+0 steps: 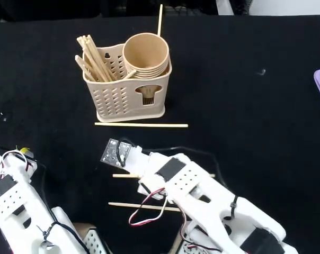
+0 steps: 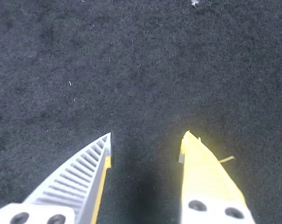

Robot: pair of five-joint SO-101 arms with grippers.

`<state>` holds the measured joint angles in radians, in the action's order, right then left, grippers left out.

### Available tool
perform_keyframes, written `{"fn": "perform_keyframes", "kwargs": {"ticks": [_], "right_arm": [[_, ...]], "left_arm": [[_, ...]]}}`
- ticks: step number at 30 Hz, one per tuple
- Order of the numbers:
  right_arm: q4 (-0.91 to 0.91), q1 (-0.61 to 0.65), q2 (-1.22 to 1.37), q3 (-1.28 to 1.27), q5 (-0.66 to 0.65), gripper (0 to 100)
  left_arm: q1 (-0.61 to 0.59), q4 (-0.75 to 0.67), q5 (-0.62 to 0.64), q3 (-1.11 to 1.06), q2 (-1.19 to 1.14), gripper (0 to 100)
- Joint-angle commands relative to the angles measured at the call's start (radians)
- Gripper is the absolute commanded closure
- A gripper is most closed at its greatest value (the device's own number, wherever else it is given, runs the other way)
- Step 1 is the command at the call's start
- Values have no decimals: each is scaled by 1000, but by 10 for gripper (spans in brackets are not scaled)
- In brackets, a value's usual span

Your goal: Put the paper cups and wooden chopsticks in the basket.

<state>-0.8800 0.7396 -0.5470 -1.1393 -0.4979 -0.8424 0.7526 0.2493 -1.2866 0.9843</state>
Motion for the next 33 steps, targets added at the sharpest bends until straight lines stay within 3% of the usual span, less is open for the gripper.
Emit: {"fn": "perform_keyframes", "kwargs": {"ticks": [1,6,13,19,30,33], "right_arm": [[31,6,25,19,9,978],[25,8,35,22,9,962],[46,-2,41,22,5,817],[109,-78,44,28,6,843],[163,-77,231,88,6,844],[137,-78,257,116,2,914]], "left_arm": [[12,-18,5,27,17,760],[12,-18,5,27,17,760],[12,-18,5,27,17,760],[12,-18,5,27,17,760],[12,-18,5,27,17,760],[12,-18,5,27,17,760]]}}
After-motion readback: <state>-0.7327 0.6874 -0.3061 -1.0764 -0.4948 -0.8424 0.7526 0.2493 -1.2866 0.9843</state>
